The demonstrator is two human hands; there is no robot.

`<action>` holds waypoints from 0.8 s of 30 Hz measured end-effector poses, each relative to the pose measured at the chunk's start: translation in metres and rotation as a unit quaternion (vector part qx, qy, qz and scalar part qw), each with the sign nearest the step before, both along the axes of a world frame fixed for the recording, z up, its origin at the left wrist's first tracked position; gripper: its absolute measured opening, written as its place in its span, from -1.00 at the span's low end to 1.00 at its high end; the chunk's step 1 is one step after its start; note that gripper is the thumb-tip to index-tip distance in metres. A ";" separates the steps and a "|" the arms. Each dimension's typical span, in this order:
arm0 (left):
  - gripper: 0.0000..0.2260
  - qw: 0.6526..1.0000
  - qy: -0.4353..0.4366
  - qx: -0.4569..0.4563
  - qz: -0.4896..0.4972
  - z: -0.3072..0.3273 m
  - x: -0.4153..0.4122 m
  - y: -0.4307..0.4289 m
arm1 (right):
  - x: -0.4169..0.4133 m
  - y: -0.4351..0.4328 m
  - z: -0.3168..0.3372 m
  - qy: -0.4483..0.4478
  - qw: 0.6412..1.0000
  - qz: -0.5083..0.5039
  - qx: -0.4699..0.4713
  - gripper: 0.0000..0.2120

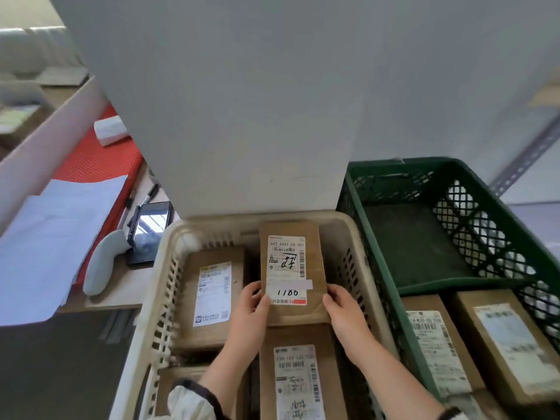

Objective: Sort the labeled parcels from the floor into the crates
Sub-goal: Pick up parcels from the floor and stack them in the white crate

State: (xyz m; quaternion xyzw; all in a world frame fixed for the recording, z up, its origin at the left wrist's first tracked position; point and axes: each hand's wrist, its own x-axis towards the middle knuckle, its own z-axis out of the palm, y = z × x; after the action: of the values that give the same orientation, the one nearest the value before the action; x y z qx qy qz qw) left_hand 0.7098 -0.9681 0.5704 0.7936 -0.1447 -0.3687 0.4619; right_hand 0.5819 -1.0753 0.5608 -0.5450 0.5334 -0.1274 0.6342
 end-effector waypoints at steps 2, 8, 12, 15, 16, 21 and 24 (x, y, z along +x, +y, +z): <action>-0.64 1.000 -0.009 0.016 -0.001 -0.001 0.002 -0.002 | 0.003 0.001 -0.003 0.016 1.000 0.007 -0.010 -0.72; -0.60 0.999 -0.001 0.039 -0.009 -0.006 0.013 -0.009 | 0.014 0.000 0.001 0.019 1.000 -0.012 0.003 -0.66; -0.62 0.999 -0.006 0.042 -0.002 -0.007 0.019 -0.017 | 0.021 -0.008 0.002 0.020 1.000 -0.011 0.011 -0.66; -0.60 0.999 0.010 0.047 0.000 -0.002 0.020 -0.017 | 0.023 -0.011 0.006 0.025 0.999 -0.003 0.029 -0.65; -0.60 0.999 0.018 0.047 0.006 0.002 0.019 -0.015 | 0.022 -0.010 0.009 0.030 0.999 0.003 0.036 -0.63; -0.69 0.999 0.009 0.005 0.036 0.052 0.015 0.016 | 0.007 0.001 0.055 0.046 0.997 0.008 -0.067 -0.54; -0.84 0.999 0.005 -0.030 0.030 0.094 0.004 0.060 | -0.013 0.023 0.100 0.002 0.990 0.040 -0.135 -0.62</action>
State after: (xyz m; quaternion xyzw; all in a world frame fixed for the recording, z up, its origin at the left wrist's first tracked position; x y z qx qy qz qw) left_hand 0.7140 -0.9082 0.6644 0.7815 -0.1291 -0.3543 0.4971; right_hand 0.5685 -1.0524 0.6606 -0.6465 0.4902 -0.1716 0.5588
